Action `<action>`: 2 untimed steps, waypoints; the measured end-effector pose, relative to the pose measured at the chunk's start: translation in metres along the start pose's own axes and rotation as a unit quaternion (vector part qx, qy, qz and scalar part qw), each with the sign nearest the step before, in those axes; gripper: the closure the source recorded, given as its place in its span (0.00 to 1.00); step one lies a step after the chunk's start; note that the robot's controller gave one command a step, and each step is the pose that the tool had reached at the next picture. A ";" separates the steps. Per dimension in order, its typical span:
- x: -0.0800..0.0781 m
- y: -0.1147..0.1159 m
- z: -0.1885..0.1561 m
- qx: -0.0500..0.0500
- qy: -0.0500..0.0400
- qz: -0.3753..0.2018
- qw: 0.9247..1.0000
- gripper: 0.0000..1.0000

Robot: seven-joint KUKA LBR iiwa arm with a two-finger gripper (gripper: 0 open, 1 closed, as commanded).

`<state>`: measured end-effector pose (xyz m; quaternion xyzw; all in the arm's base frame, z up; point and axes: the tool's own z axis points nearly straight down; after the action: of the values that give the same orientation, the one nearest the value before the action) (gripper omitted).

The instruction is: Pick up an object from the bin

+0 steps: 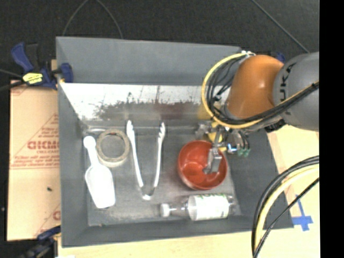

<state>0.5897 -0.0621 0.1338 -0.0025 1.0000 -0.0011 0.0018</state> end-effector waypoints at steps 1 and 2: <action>0.000 0.000 0.000 0.000 0.000 0.000 1.000 0.00; 0.000 -0.001 -0.006 0.000 -0.002 0.004 1.000 0.00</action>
Offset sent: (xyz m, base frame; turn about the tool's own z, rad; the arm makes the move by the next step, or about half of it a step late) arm -0.0003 -0.0030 0.0124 0.0222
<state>0.5901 -0.0632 0.1395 0.0017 1.0000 -0.0011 0.0040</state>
